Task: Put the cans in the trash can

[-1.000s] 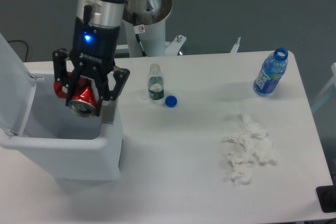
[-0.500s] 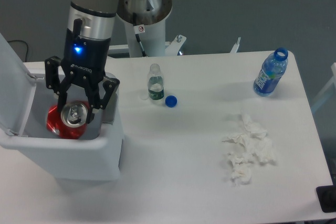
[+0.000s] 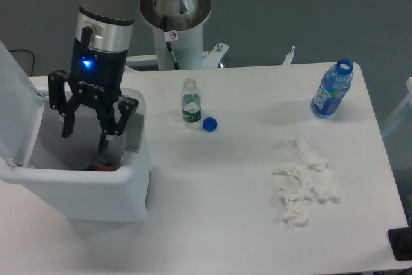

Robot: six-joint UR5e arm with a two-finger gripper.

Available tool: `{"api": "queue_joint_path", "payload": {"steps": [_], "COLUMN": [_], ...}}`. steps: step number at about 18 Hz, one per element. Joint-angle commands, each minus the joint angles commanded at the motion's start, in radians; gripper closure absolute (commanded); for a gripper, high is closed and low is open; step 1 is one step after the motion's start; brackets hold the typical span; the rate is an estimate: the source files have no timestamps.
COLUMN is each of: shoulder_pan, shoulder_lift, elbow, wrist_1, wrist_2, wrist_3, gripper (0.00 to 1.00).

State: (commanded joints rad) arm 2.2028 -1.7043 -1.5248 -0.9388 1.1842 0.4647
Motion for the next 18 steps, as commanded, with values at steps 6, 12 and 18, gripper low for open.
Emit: {"api": "queue_joint_path", "payload": {"steps": [6,12,18], "shoulder_pan": [0.103,0.176,0.213], "shoulder_lift": [0.009,0.009,0.008], "elbow": [0.002,0.006,-0.006], "wrist_1": [0.005,0.0,-0.005], "wrist_2": [0.008,0.049,0.133], "wrist_3": [0.118,0.251,0.339], "gripper": [0.0,0.0,0.0]}}
